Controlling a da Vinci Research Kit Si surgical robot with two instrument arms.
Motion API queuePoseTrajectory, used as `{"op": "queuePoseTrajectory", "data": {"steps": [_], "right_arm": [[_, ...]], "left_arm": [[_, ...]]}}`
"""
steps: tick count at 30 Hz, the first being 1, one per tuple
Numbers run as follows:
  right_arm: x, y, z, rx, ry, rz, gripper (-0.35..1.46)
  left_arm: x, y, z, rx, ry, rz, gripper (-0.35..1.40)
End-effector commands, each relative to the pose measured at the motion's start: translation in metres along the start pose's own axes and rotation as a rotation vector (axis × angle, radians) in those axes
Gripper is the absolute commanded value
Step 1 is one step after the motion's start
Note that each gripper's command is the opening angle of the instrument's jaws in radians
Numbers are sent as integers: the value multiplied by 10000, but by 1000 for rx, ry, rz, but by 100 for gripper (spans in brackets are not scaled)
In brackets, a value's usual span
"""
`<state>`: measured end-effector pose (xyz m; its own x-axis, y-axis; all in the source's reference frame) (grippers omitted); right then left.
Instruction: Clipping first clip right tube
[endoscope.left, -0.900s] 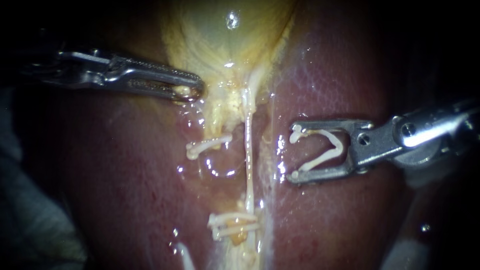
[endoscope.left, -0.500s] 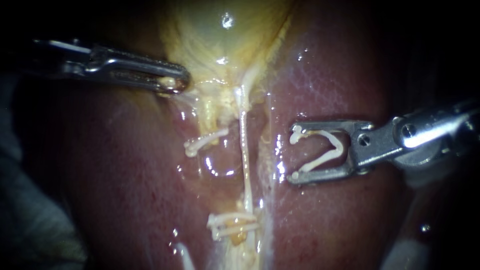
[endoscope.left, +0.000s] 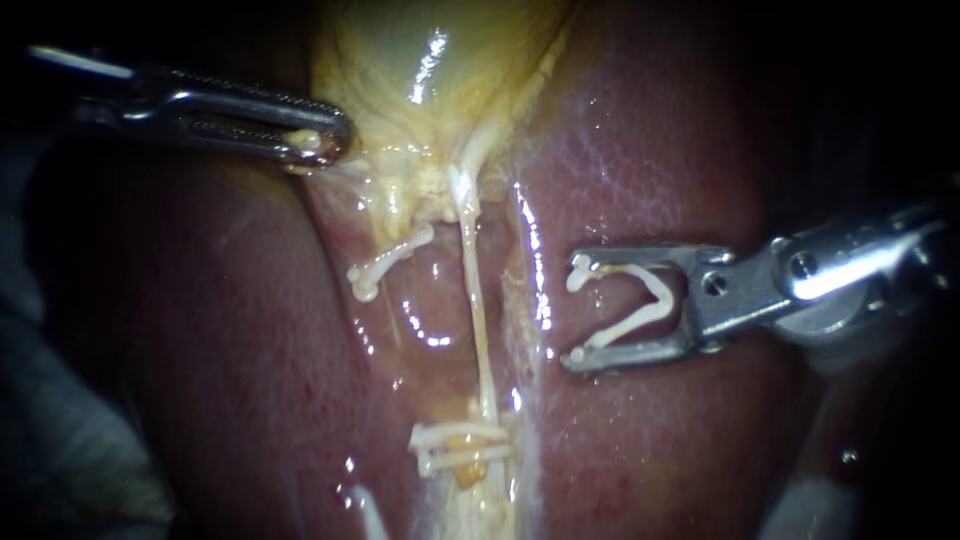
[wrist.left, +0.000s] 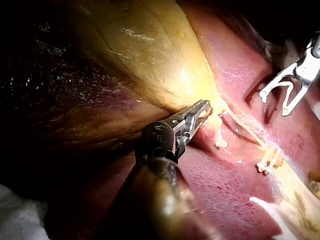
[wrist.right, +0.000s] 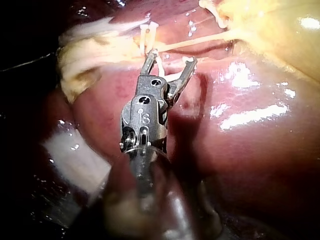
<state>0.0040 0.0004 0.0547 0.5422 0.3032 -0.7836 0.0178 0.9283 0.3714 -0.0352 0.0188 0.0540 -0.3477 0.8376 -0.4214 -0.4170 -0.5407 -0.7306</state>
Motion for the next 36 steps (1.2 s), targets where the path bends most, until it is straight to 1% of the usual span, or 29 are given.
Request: {"op": "queuePoseTrajectory", "data": {"steps": [1, 3, 6, 9, 13, 17, 22, 24, 27, 30, 33, 36], "right_arm": [[-2, -1, 5, 5, 1, 19, 50], [-6, -1, 11, 11, 2, 28, 50], [-14, -1, 24, 25, 5, 69, 50], [-22, 0, 36, 42, 17, 106, 50], [-33, 1, 53, 104, 43, 166, 49], [-43, 3, 68, 126, 46, 208, 49], [-58, 4, 88, 133, 39, 248, 49], [-63, 6, 94, 130, 43, 263, 49], [-65, 9, 102, 127, 65, 286, 49], [-62, 12, 109, 124, 101, 312, 49], [-58, 14, 116, 141, 137, 340, 49], [-55, 15, 121, 168, 162, 352, 49]], "left_arm": [[0, 0, 0, 1, 0, 0, -35], [0, 0, 0, 0, 0, 0, -35], [0, 0, 0, 0, 0, 0, -35], [0, 0, 0, 1, 0, 0, -35], [0, 0, 0, 0, 0, 0, -35], [0, 0, 0, 0, 0, 0, -35], [0, 1, 0, 1, 0, 0, -35], [0, 1, 0, 1, 0, 0, -35], [0, 1, 0, 1, 0, 0, -35], [0, 1, 0, 1, 0, 0, -35], [0, 1, 0, 1, 0, 0, -35], [0, 1, 0, 1, 0, 0, -35]]}}
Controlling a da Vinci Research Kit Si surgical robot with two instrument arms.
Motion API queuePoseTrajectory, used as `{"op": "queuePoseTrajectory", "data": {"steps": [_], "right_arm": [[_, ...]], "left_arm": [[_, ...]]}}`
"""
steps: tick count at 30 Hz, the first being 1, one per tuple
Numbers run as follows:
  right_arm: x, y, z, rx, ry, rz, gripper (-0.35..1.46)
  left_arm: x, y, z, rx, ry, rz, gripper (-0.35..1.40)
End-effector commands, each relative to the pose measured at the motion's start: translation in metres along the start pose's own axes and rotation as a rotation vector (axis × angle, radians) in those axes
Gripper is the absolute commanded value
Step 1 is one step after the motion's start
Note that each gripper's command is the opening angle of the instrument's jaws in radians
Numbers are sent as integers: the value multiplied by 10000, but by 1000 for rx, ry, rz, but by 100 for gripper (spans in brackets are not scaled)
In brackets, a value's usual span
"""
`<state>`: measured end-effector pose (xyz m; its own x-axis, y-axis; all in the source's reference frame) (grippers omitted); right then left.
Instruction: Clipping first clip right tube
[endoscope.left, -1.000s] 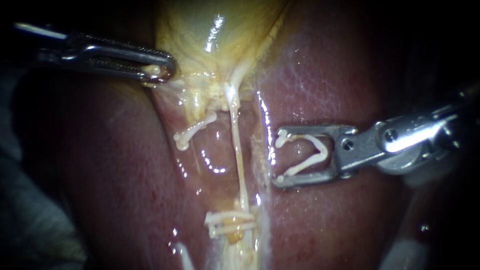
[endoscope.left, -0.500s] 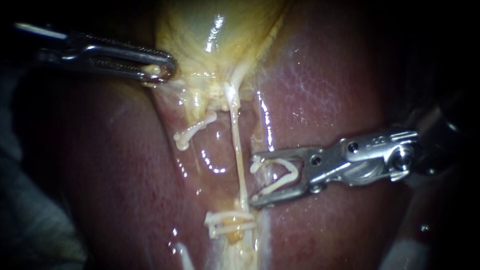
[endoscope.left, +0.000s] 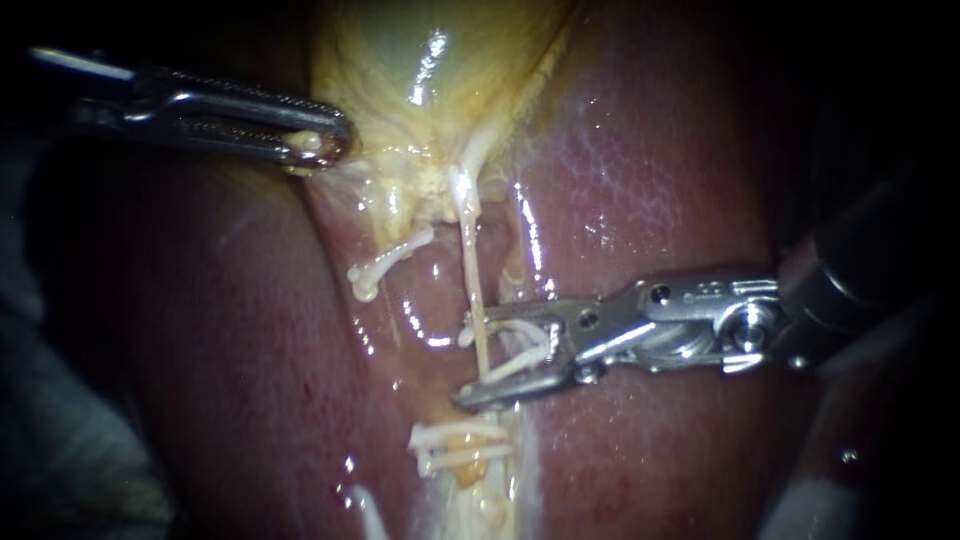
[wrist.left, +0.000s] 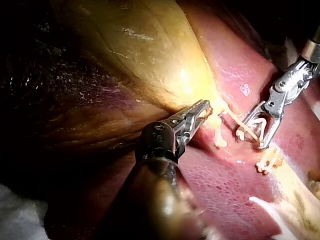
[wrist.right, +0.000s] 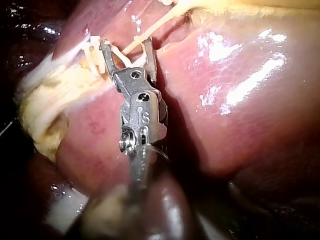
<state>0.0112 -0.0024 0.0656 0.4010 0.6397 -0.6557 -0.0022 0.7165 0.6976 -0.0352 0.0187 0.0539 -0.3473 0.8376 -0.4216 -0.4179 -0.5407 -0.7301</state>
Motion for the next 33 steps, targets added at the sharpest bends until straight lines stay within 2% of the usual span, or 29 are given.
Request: {"op": "queuePoseTrajectory", "data": {"steps": [1, 5, 10, 21, 27, 33], "right_arm": [[1, 0, 1, 10, 6, 6, 49], [3, -1, 7, 56, 21, 20, 49], [3, -6, 7, 85, 32, 35, 48], [7, -35, 0, 124, 59, 60, 45], [13, -35, -3, 143, 56, 63, 37], [18, -35, -7, 146, 52, 120, 12]], "left_arm": [[0, 0, 0, 0, 0, 0, -35], [0, 0, 0, 0, 0, 0, -35], [0, 0, 0, 0, 0, 0, -35], [0, 0, 0, 0, 0, 0, -35], [0, 0, 0, 0, 0, 0, -35], [0, 0, 1, 1, 0, 0, -35]]}}
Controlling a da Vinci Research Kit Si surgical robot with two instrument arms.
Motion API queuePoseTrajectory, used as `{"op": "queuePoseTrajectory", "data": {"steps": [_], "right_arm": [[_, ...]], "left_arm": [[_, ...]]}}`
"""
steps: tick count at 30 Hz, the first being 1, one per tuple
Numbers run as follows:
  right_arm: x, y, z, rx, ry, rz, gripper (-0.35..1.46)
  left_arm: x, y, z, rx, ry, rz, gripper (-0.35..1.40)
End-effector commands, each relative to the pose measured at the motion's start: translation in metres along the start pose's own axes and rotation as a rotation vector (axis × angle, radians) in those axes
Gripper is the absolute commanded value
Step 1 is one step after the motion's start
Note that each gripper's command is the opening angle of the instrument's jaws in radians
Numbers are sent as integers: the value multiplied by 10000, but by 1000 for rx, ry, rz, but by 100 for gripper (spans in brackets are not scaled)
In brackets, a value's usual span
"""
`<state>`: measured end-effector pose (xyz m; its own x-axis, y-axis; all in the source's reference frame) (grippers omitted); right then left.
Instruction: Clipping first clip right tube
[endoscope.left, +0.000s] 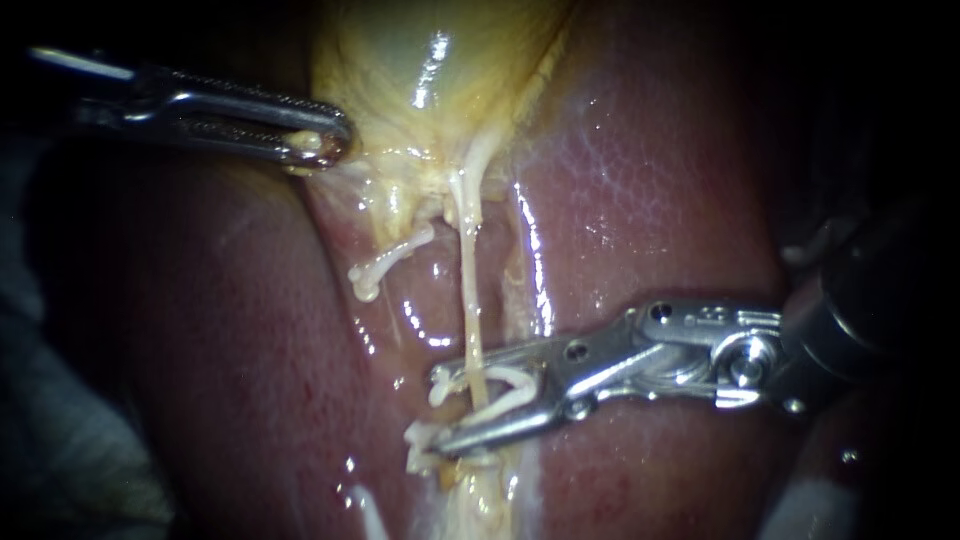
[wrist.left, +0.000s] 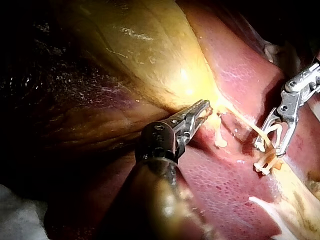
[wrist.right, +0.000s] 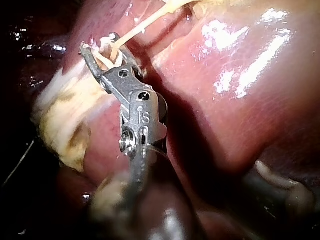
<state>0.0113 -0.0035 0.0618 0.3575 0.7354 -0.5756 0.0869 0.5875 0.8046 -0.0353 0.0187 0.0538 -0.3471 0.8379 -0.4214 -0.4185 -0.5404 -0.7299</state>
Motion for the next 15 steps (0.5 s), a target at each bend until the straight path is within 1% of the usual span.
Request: {"op": "queuePoseTrajectory", "data": {"steps": [1, 6, 8, 10, 13, 15], "right_arm": [[0, 0, 0, 0, -1, 5, 8], [-1, -1, -1, 0, -2, 40, -5], [-1, -1, -1, 0, -2, 58, -13], [-1, -1, -2, -1, -3, 105, -35], [-2, -2, -3, 0, -5, 158, -35], [-2, -3, -2, 2, -3, 164, -35]], "left_arm": [[0, 0, 1, 0, 0, 0, -35], [0, 0, 1, 0, 0, 0, -35], [0, 0, 1, 0, 0, 0, -35], [0, 0, 1, 0, 0, 0, -35], [0, 0, 1, 0, 0, 0, -35], [0, 0, 1, 0, 0, 0, -35]]}}
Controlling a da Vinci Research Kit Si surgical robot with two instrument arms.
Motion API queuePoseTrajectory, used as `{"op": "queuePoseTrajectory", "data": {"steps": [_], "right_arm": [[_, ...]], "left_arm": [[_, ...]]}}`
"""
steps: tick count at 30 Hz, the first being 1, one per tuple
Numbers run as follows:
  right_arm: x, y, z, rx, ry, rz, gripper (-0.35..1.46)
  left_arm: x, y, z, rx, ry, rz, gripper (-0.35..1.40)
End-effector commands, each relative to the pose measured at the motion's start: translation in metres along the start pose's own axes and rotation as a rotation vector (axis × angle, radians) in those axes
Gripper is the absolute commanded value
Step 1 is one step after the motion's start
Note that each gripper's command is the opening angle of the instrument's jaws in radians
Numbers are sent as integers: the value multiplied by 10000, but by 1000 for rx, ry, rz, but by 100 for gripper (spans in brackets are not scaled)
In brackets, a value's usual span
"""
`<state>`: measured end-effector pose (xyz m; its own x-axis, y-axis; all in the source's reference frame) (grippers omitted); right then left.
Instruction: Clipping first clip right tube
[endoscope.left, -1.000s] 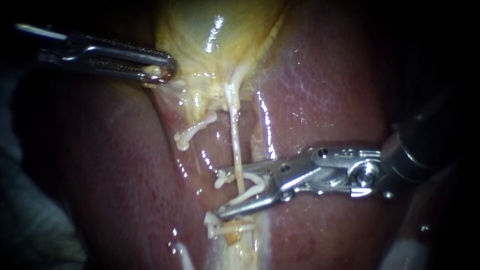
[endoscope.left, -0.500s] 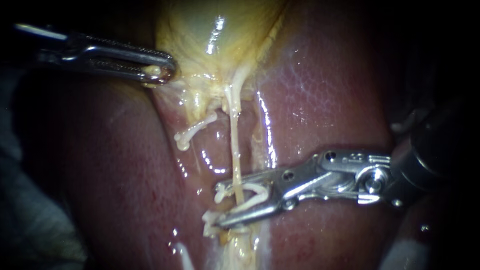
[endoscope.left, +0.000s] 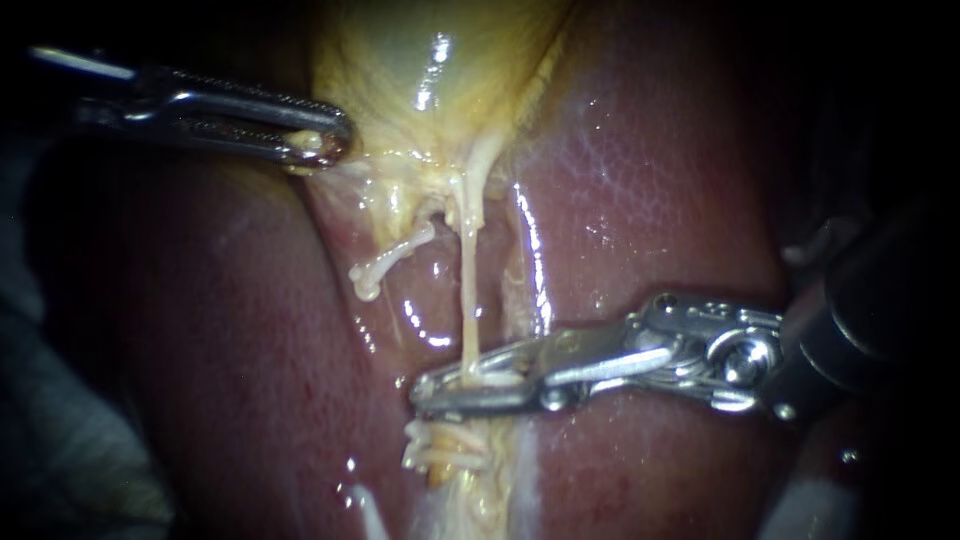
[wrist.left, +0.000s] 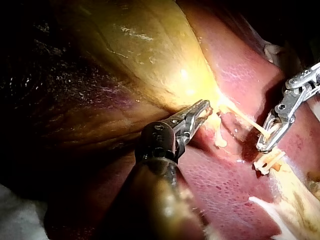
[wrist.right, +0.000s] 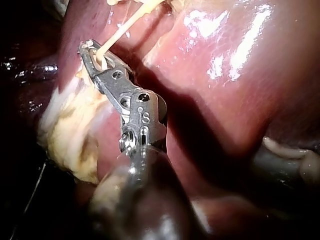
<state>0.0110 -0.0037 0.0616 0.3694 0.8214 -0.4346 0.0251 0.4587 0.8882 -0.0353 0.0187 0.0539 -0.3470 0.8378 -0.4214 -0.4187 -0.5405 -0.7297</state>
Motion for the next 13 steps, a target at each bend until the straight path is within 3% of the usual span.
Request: {"op": "queuePoseTrajectory", "data": {"steps": [1, 13], "right_arm": [[-1, -1, 0, 2, -3, -2, -35], [-3, -2, 4, 1, -4, 13, -35]], "left_arm": [[0, 0, 0, 0, 0, 0, -35], [1, 0, 2, 0, 0, -1, -35]]}}
